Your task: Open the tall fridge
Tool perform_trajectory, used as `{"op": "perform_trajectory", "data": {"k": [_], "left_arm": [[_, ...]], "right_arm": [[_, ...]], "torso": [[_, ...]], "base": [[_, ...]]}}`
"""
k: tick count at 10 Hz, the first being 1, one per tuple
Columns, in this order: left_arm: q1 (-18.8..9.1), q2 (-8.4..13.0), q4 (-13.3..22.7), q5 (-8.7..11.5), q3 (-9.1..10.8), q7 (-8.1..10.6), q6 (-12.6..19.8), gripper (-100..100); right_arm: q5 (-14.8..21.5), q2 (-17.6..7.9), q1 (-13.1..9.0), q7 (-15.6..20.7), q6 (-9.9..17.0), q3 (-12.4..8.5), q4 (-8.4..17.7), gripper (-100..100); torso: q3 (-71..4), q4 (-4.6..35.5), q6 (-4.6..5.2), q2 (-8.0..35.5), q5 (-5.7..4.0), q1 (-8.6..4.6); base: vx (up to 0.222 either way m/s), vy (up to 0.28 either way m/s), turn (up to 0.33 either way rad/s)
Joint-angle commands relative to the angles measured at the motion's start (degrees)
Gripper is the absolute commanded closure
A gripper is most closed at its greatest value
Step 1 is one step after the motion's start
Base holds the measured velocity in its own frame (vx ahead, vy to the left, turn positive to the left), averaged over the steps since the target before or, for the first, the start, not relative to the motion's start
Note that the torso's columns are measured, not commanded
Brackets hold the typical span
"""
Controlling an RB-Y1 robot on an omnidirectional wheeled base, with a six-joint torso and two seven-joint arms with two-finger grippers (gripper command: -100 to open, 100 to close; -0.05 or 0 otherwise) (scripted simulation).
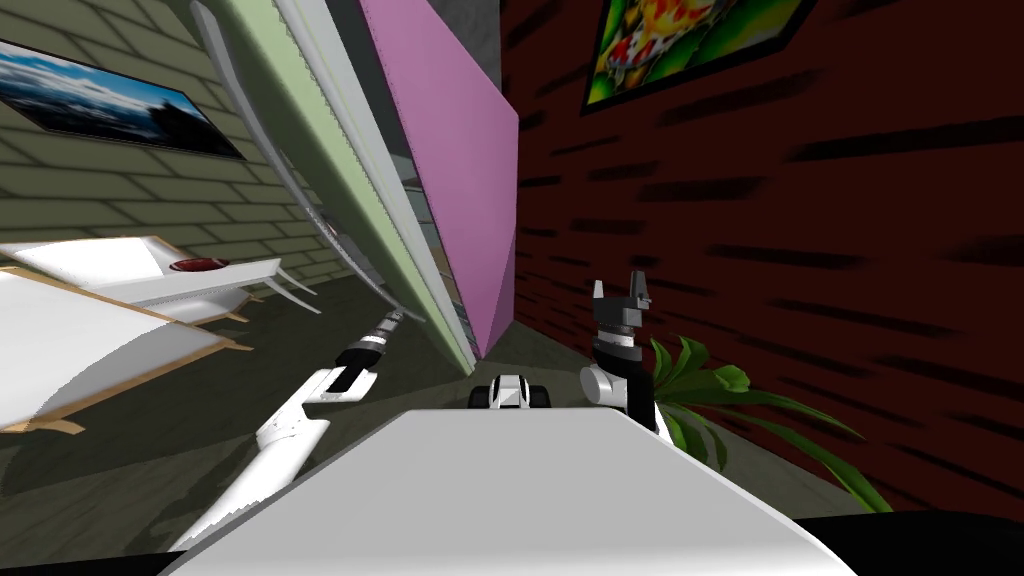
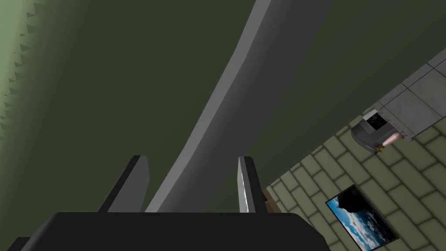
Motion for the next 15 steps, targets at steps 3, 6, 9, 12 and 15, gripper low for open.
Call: {"op": "perform_trajectory", "data": {"k": [3, 6, 9, 12, 15], "left_arm": [[1.2, 2.1, -1.8, 0.4, -1.28, 1.70, -2.4, 100], [2.6, 3.5, -3.1, 0.5, -2.86, 2.91, -4.4, 100], [3.9, 4.9, -4.4, 0.7, -4.43, 4.13, -6.5, 100], [5.2, 5.8, -5.2, 0.5, -5.76, 4.71, -8.4, 100], [6.3, 7.0, -6.4, 0.3, -7.11, 5.41, -10.8, 100]], "right_arm": [[0.0, 0.0, 0.0, 0.0, 0.0, 0.0, 0.0, 0], [0.0, 0.0, 0.0, 0.0, 0.0, 0.0, 0.0, 0], [0.0, 0.0, 0.0, 0.0, 0.0, 0.0, 0.0, 0], [0.0, 0.0, 0.0, 0.0, 0.0, 0.0, 0.0, 0], [0.0, 0.0, 0.0, 0.0, 0.0, 0.0, 0.0, 0]], "torso": [[-0.1, 0.0, 0.14, -0.2, -0.10, -0.18], [0.0, 0.1, 0.05, 0.0, -0.03, 0.06], [0.1, 0.0, 0.07, 0.1, -0.03, -0.26], [0.1, -0.2, 0.05, 0.0, 0.01, -1.06], [0.1, -0.1, 0.06, 0.1, 0.10, -0.21]], "base": [[-0.147, 0.222, -0.028], [-0.168, 0.302, -0.046], [-0.175, 0.305, -0.051], [-0.100, 0.221, -0.020], [-0.097, 0.301, -0.043]]}}
